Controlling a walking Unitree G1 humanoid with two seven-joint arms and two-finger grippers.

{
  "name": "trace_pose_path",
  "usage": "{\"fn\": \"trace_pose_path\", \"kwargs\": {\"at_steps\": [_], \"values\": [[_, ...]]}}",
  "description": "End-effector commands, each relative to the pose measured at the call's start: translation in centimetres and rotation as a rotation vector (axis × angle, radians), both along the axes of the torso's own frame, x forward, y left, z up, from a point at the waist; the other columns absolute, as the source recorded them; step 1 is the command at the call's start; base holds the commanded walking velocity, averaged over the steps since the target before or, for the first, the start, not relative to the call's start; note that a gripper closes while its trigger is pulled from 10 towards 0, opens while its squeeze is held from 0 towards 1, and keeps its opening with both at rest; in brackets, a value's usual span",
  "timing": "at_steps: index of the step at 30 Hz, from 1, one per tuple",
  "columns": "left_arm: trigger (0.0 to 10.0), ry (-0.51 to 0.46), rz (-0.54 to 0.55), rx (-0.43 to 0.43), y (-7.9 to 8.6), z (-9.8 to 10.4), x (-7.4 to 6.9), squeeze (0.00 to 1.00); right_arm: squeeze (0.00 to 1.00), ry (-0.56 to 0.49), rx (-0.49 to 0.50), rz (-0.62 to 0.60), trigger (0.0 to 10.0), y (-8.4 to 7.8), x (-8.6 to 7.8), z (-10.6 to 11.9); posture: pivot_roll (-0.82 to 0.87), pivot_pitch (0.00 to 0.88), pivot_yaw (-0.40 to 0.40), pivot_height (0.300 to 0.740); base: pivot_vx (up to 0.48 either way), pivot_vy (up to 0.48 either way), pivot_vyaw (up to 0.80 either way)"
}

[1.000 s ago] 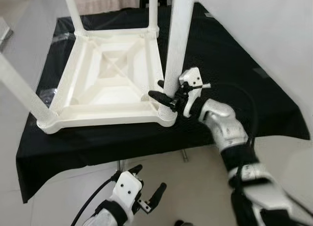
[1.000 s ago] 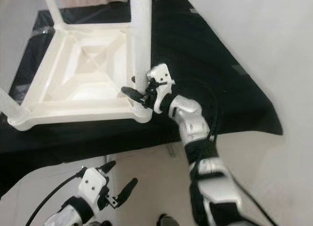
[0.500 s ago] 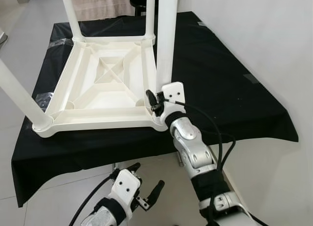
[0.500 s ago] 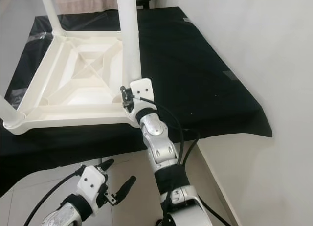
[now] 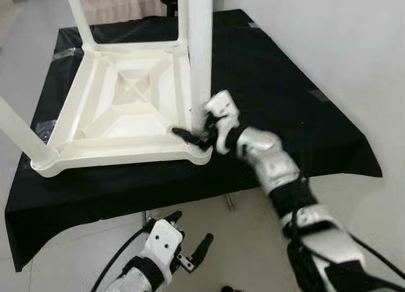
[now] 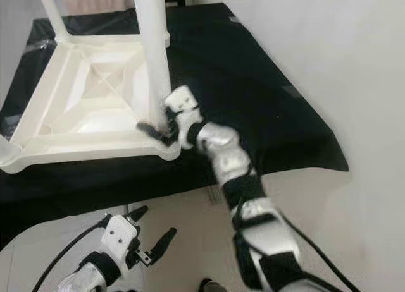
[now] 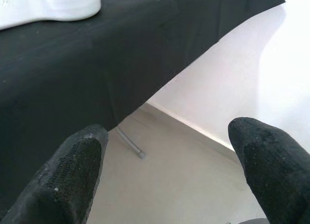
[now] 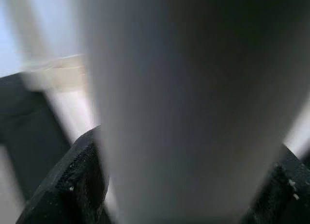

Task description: Building children table

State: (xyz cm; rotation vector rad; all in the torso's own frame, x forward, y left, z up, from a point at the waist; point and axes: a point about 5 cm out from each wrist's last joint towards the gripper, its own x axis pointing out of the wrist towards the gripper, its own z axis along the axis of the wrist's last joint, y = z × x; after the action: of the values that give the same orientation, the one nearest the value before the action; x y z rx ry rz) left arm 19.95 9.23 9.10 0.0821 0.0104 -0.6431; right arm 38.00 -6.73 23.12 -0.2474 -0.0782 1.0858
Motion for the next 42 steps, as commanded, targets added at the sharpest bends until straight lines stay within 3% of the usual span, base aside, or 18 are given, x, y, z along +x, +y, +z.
{"fn": "trace_pose_path", "kwargs": {"at_steps": [1,6,7,8,16,23,26,27,28,30,31,32,33,34,35,36,38,42], "values": [[10.0,0.011,-0.001,0.007,-0.1,-0.4,-0.4,0.00,0.00,0.033,-0.018,0.090,10.0,0.5,-0.2,-0.4,0.10,0.216,-0.056,0.740,0.000,0.000,0.00],[10.0,0.011,-0.001,0.008,-0.1,-0.3,-0.5,0.00,0.00,0.055,-0.030,0.106,10.0,0.4,0.1,-0.3,0.11,0.218,-0.057,0.740,0.000,0.000,0.00],[10.0,0.011,-0.001,0.009,-0.1,-0.3,-0.5,0.00,0.00,0.066,-0.032,0.115,8.0,0.3,0.2,-0.3,0.11,0.218,-0.057,0.740,0.000,0.000,0.00],[10.0,0.010,0.000,0.009,-0.1,-0.3,-0.6,0.00,0.00,0.082,-0.038,0.139,0.0,0.1,0.4,-0.3,0.12,0.220,-0.058,0.740,0.000,0.000,0.00],[10.0,0.011,0.001,0.009,-0.1,-0.3,-0.7,0.00,0.00,0.095,-0.020,0.139,0.0,-0.4,0.6,-0.2,0.12,0.223,-0.055,0.740,0.000,0.000,0.00],[10.0,0.015,-0.002,0.007,0.0,-0.3,-0.6,0.00,0.00,0.091,0.031,0.016,0.0,-3.3,0.8,-1.3,0.09,0.225,-0.043,0.740,0.000,0.000,0.00],[10.0,0.017,-0.003,0.002,0.1,-0.3,-0.7,0.00,0.00,0.105,0.068,-0.215,0.0,-4.5,0.4,-3.6,0.07,0.235,-0.041,0.740,0.000,0.000,0.00],[10.0,0.017,-0.003,0.002,0.1,-0.3,-0.7,0.00,0.00,0.105,0.068,-0.215,0.0,-4.5,0.4,-3.6,0.07,0.235,-0.041,0.740,0.000,0.000,0.00],[10.0,0.018,-0.004,0.000,0.4,-0.2,-0.8,0.00,0.00,0.114,0.120,-0.694,0.0,-3.9,-2.4,-7.7,0.02,0.243,-0.021,0.740,0.000,0.000,0.00],[10.0,0.018,-0.004,0.000,0.4,-0.2,-0.8,0.00,0.00,0.114,0.120,-0.694,0.0,-3.9,-2.4,-7.7,0.02,0.243,-0.021,0.740,0.000,0.000,0.00],[10.0,0.018,-0.003,-0.001,0.5,-0.2,-0.8,0.00,0.00,0.134,0.165,-0.942,0.0,-4.4,-4.6,-9.1,0.02,0.243,-0.021,0.740,0.000,0.000,0.00],[10.0,0.018,-0.003,-0.001,0.5,-0.2,-0.8,0.00,0.00,0.134,0.165,-0.942,0.0,-4.4,-4.6,-9.1,0.02,0.243,-0.021,0.740,0.000,0.000,0.00],[10.0,0.021,-0.006,-0.006,0.6,-0.1,-0.7,0.00,0.00,0.178,0.159,-0.959,0.0,-2.6,-7.0,-10.9,0.01,0.252,0.003,0.740,0.000,0.000,0.00],[10.0,0.021,-0.006,-0.006,0.6,-0.1,-0.7,0.00,0.00,0.178,0.159,-0.959,0.0,-2.6,-7.0,-10.9,0.01,0.252,0.003,0.740,0.000,0.000,0.00],[10.0,0.027,-0.016,-0.008,0.6,-0.2,-0.5,0.00,0.00,0.187,0.151,-0.901,0.0,-0.6,-7.7,-11.7,0.02,0.235,0.016,0.740,0.000,0.000,0.00],[10.0,0.032,-0.023,-0.008,0.6,-0.3,-0.3,0.00,0.00,0.186,0.132,-0.818,0.0,0.9,-7.7,-12.3,0.02,0.230,0.014,0.740,0.000,0.000,0.00],[10.0,0.038,-0.029,-0.009,0.6,-0.4,-0.2,0.00,0.00,0.171,0.123,-0.764,0.0,1.7,-7.0,-12.1,0.02,0.220,0.010,0.740,0.000,0.000,0.00],[10.0,0.042,-0.031,-0.011,0.7,-0.6,0.1,0.00,0.00,0.153,0.126,-0.759,0.0,1.6,-5.5,-11.2,0.02,0.210,0.007,0.740,0.000,0.000,0.00]]}}
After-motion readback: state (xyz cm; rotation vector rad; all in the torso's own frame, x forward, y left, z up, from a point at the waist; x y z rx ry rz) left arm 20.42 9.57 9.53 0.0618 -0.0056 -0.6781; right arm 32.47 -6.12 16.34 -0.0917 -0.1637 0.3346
